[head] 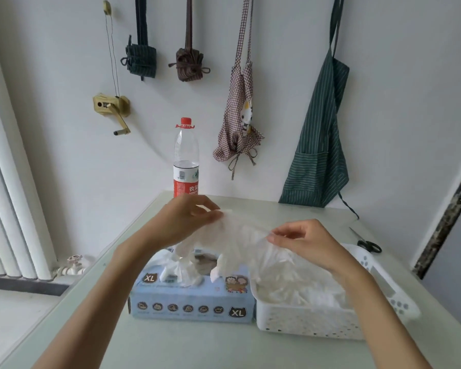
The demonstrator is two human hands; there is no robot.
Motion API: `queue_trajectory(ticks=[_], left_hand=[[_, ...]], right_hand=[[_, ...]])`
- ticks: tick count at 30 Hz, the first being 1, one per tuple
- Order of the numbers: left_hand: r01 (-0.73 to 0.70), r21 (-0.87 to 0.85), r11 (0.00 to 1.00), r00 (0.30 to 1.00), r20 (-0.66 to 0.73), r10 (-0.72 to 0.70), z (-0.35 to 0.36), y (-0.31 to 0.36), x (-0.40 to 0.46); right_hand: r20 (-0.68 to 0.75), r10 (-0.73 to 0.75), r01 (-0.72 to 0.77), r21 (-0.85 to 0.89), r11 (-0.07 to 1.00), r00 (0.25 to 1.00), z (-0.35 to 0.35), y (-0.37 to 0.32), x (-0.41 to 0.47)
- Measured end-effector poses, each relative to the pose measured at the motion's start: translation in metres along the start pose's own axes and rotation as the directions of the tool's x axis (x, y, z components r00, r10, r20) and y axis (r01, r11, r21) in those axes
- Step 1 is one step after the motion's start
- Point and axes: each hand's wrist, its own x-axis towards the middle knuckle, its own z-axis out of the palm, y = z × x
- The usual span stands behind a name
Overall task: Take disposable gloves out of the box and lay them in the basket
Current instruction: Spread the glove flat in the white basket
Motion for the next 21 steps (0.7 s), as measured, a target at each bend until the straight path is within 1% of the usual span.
queue_trajectory(ticks=[2, 4, 6, 7, 8, 9, 12, 13, 15, 17, 18, 21], left_hand=[[-0.036, 0.0, 0.999, 0.999, 0.013, 0.036, 0.004, 0.009, 0.005], [-0.059, 0.016, 0.998, 0.998, 0.035, 0.059, 0.011, 0.021, 0.01], [-0.063, 0.045, 0.997, 0.997, 0.044, 0.061, 0.017, 0.028, 0.016], [-0.06, 0.045, 0.997, 0.998, 0.039, 0.058, 0.022, 0.031, 0.019], [-0.055, 0.033, 0.998, 0.998, 0.027, 0.054, 0.026, 0.033, 0.022], [-0.051, 0.016, 0.999, 0.999, 0.015, 0.05, 0.028, 0.034, 0.024], [-0.076, 0.007, 0.997, 0.997, 0.005, 0.076, 0.035, 0.038, 0.03], [-0.086, 0.017, 0.996, 0.996, 0.013, 0.086, 0.036, 0.039, 0.032], [-0.089, 0.029, 0.996, 0.996, 0.02, 0.089, 0.038, 0.039, 0.038], [-0.076, 0.036, 0.996, 0.997, 0.018, 0.076, 0.042, 0.036, 0.042], [-0.069, 0.035, 0.997, 0.997, 0.019, 0.068, 0.045, 0.035, 0.044], [-0.04, 0.026, 0.999, 0.998, 0.048, 0.039, 0.06, 0.032, 0.049]], right_hand=[[-0.032, -0.002, 0.006, 0.125, 0.992, 0.999, -0.013, -0.001, -0.003], [-0.112, -0.017, 0.039, 0.203, 0.978, 0.994, -0.023, -0.001, -0.006], [-0.181, -0.043, 0.077, 0.189, 0.979, 0.983, -0.03, 0.003, -0.003], [-0.181, -0.057, 0.084, 0.147, 0.986, 0.982, -0.036, 0.006, -0.003], [-0.144, -0.06, 0.075, 0.104, 0.992, 0.988, -0.043, 0.007, -0.003], [-0.078, -0.042, 0.048, 0.071, 0.996, 0.996, -0.05, 0.008, -0.002], [0.142, 0.069, -0.06, -0.069, 0.996, 0.987, -0.072, 0.014, 0.0], [0.174, 0.094, -0.075, -0.115, 0.991, 0.98, -0.078, 0.016, 0.0], [0.176, 0.114, -0.089, -0.141, 0.986, 0.978, -0.087, 0.02, 0.0], [0.127, 0.105, -0.095, -0.085, 0.992, 0.986, -0.095, 0.024, -0.001], [0.097, 0.096, -0.094, -0.023, 0.995, 0.991, -0.099, 0.028, -0.001], [0.031, 0.069, -0.075, 0.255, 0.964, 0.997, -0.1, 0.04, 0.001]])
